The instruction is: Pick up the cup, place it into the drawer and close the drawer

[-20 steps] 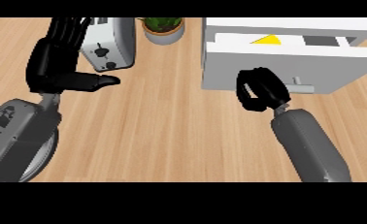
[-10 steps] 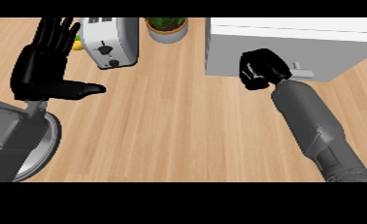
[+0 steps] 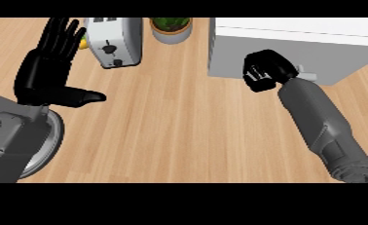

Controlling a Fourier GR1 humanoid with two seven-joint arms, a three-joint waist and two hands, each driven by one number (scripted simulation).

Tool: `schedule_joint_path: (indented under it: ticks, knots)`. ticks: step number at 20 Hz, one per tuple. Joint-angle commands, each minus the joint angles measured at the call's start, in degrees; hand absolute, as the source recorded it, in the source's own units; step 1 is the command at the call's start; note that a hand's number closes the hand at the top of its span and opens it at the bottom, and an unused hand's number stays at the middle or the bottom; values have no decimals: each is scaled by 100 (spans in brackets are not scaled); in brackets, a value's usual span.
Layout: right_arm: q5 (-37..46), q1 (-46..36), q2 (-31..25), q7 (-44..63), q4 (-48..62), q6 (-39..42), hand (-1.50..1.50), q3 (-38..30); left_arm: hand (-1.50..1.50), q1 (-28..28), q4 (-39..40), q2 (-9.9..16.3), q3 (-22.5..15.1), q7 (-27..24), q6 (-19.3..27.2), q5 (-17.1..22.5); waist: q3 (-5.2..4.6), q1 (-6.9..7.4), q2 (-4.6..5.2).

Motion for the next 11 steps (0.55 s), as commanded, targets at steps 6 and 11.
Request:
schedule_joint_path:
  ticks: [6,11]
  knots:
    - [-428,-545,-531,272,438,-6,150,-684,-150,19,11,-195,-135,-59,-67,-87,75,187,272]
    - [-357,-476,-574,173,453,-92,150,-644,-150,155,137,-264,-159,-132,-206,-64,66,218,290]
